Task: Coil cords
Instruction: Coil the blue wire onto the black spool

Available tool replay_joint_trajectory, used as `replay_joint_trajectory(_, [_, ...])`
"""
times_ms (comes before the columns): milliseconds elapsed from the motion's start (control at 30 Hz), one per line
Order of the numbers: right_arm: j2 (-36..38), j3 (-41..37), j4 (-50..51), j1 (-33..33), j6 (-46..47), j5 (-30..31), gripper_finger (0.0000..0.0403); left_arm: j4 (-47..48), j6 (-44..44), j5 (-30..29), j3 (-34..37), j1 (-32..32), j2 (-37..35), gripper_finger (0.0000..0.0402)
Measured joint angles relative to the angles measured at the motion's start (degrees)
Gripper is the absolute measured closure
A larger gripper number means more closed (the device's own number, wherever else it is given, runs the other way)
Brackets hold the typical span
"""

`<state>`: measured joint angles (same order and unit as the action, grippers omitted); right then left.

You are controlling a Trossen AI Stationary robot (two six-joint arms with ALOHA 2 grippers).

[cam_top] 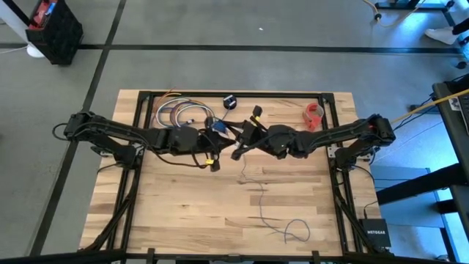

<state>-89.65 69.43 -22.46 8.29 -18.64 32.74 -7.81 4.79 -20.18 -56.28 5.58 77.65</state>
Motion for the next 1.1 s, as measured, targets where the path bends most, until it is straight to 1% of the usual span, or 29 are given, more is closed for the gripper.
replay_joint_trajectory(133, [1.3, 0.0, 0.7, 0.2, 0.0, -1.1, 0.0398, 4.0, -0.1, 0.1, 0.0, -0.1, 0.2, 0.0400])
replay_joint_trajectory(267, [3.5, 0.0, 2.8, 1.7, -0.9, -0.2, 0.0398, 6.3, -0.1, 0.1, -0.1, -0.4, 0.0, 0.0400])
replay_joint_trajectory(433, [6.3, -0.1, 7.7, 4.1, -1.3, 3.0, 0.0398, 6.9, 1.0, 0.0, -0.2, -0.4, -0.1, 0.0400])
replay_joint_trajectory(567, [7.9, -0.1, 11.7, 6.5, -1.3, 6.1, 0.0398, 7.8, 1.5, -1.2, -0.2, -0.4, -0.5, 0.0400])
replay_joint_trajectory(667, [9.0, -0.1, 15.2, 8.2, -1.0, 7.3, 0.0398, 8.3, 3.1, -2.0, -0.1, -0.4, -0.9, 0.0400])
replay_joint_trajectory(767, [9.7, -0.1, 19.2, 9.8, 0.6, 8.8, 0.0398, 8.8, 5.4, -2.9, -0.1, -0.4, -1.7, 0.0400])
replay_joint_trajectory(933, [9.8, 0.0, 26.3, 11.7, 5.2, 9.1, 0.0398, 9.7, 10.1, -4.7, 0.1, -0.4, -3.5, 0.0400])
replay_joint_trajectory(1100, [10.0, 0.2, 34.1, 12.0, 10.5, 10.3, 0.0398, 9.7, 12.3, -5.2, 0.2, -0.5, -6.3, 0.0400])
